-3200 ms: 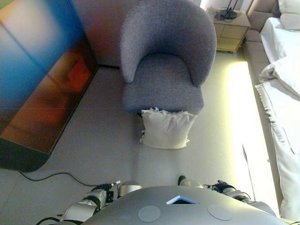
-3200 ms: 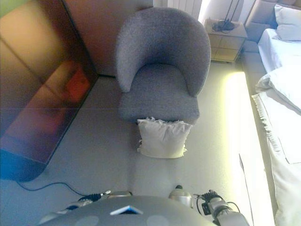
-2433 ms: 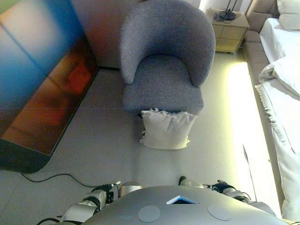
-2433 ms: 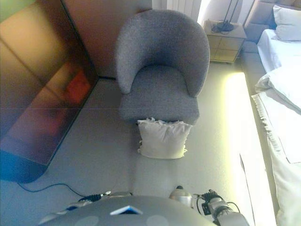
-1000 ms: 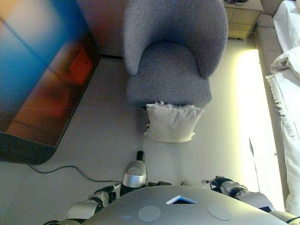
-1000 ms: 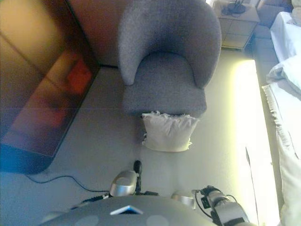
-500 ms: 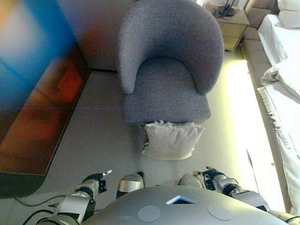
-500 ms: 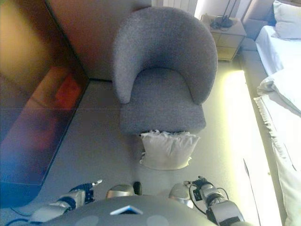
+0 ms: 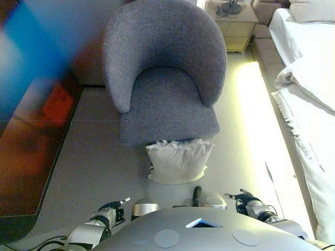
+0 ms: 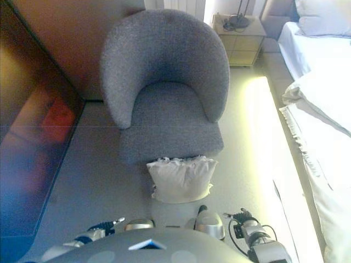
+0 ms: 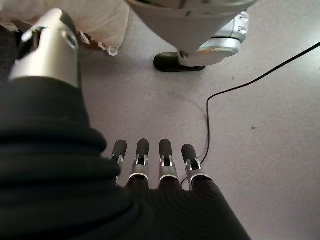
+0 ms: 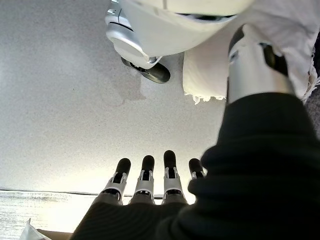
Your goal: Pick up the cushion and take it to the sofa
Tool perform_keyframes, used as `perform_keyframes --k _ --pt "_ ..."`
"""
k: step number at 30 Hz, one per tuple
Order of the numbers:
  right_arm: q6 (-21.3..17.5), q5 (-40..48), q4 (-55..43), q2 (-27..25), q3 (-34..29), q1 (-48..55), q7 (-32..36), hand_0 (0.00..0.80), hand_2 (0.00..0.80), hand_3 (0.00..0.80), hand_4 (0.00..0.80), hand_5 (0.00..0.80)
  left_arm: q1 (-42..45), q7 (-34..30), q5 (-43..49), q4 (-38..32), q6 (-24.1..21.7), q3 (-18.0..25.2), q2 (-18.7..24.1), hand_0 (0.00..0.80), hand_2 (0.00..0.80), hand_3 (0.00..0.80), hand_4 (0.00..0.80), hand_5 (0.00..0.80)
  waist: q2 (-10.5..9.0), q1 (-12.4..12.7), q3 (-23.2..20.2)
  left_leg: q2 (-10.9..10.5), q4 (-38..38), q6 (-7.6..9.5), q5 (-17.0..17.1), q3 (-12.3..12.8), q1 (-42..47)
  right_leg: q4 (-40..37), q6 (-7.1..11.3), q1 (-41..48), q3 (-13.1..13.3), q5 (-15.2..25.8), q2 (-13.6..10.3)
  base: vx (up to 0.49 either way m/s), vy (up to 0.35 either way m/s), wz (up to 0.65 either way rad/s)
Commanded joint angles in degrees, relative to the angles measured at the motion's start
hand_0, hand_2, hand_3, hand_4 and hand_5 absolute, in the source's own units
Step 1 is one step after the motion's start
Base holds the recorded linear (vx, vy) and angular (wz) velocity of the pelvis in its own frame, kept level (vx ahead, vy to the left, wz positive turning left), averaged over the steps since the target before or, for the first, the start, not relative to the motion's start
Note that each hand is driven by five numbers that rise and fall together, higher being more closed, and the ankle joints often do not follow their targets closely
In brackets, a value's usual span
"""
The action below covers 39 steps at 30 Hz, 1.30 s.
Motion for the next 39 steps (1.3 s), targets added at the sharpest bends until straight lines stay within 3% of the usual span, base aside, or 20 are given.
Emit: perform_keyframes --k 1,3,7,10,14,16,19,24,29,39 --pt "0.35 -2.38 1.68 0.94 2.21 -3.47 0.48 0.0 0.0 0.0 0.0 0.0 -1.76 2.88 -0.96 2.26 -1.4 2.72 1.18 0.0 0.0 0.0 0.0 0.0 -4.26 0.01 0.26 -1.28 3.09 1.99 -2.84 -2.17 -2.22 -4.55 3.54 1.62 1.04 1.38 -5.18 0.1 -0.227 0.16" --pt "0.89 -2.19 1.53 0.27 3.15 -4.22 0.66 0.0 0.0 0.0 0.0 0.0 -2.18 2.22 2.08 1.6 -2.62 2.11 1.07 0.0 0.0 0.0 0.0 0.0 -4.42 0.38 0.83 0.38 7.35 0.78 -2.11 -2.53 -4.34 -4.05 2.52 1.69 0.26 0.67 -4.94 0.042 -0.162 0.18" --pt "2.48 0.02 0.22 -1.03 4.28 -5.46 -0.64 0.0 0.0 0.0 0.0 0.0 -3.03 2.45 2.73 0.57 -3.97 -0.55 0.18 0.0 0.0 0.0 0.0 0.0 -4.37 1.34 2.78 1.0 16.43 0.25 1.31 -4.1 -10.77 -3.38 0.84 2.09 -0.44 -0.48 -4.56 0.028 -0.093 0.3" --pt "2.34 1.54 0.12 -2.15 4.14 -6.8 -1.19 0.0 0.0 0.0 0.0 0.0 -3.48 3.69 0.29 -0.19 -3.27 -1.05 0.21 0.0 0.0 0.0 0.0 0.0 -3.27 1.91 4.1 2.38 12.65 -0.61 2.48 -3.38 -12.19 -2.93 1.18 1.93 -0.85 -1.44 -4.74 0.059 0.121 0.18" --pt "2.89 3.15 0.5 -2.75 3.34 -7.57 -3.62 0.0 0.0 0.0 0.0 0.0 -3.35 2.33 4.02 -0.19 -4.22 -0.05 0.3 0.0 0.0 0.0 0.0 0.0 -1.12 2.73 5.24 5.72 5.32 -2.93 8.05 -2.71 -14.06 -3.5 2.19 3.66 -0.06 -3.24 -5.13 0.168 0.216 0.31" --pt "2.23 4.2 1.16 -2.94 2.5 -7.54 -4.74 0.0 0.0 0.0 0.0 0.0 -3.85 1.75 6.63 0.02 -4.67 -0.35 0.11 0.0 0.0 0.0 0.0 0.0 -0.98 2.53 5.73 5.96 7.1 -2.92 7.77 -1.48 -16.03 -2.74 2.54 4.1 0.11 -4.15 -6.33 0.166 0.196 0.29" --pt "1.53 6.11 1.15 -3.05 1.39 -7.39 -6.18 0.0 0.0 0.0 0.0 0.0 -4.35 3.38 5.44 0.15 -4.97 -1.47 0.79 0.0 0.0 0.0 0.0 0.0 -1.16 1.79 6.03 4.93 9.14 -2.22 4.78 -0.47 -16.76 -0.16 4.16 2.31 0.68 -4.29 -8.97 0.142 0.1 -0.09" --pt "-0.6 9.27 -1.26 -3.49 2.41 -11.25 -8.14 0.0 0.0 0.0 0.0 0.0 -10.08 6.05 1.72 -2.42 -6.85 -4.02 3.99 0.0 0.0 0.0 0.0 0.0 -0.8 0.3 10.29 3.99 11.24 -2.03 3.69 0.49 -21.52 -0.18 6.06 -4.74 3.17 -1.3 -11.24 -0.169 -0.015 -0.14" --pt "-2.5 10.99 -2.55 -3.96 3.58 -14.47 -9.69 0.0 0.0 0.0 0.0 0.0 -14.73 6.9 -1.19 -4.28 -10.09 -7.51 4.19 0.0 0.0 0.0 0.0 0.0 -0.77 -0.97 13.79 4.76 14.89 -2.74 3.47 0.05 -28.02 0.31 6.3 -10.68 5.84 0.16 -11.36 -0.154 -0.102 -0.23" --pt "-7.88 16.89 -5.57 -7.15 3.77 -25.26 -17.3 0.0 0.0 0.0 0.0 0.0 -23.59 9.89 -7.07 -11.7 -16.72 -9.74 4.54 0.0 0.0 0.0 0.0 0.0 0.14 -1.96 19.74 6.06 17.35 -4.34 5.42 -3.18 -39.4 5.77 5.3 -23.51 6.14 -0.33 -9.26 -0.122 -0.139 -0.08"
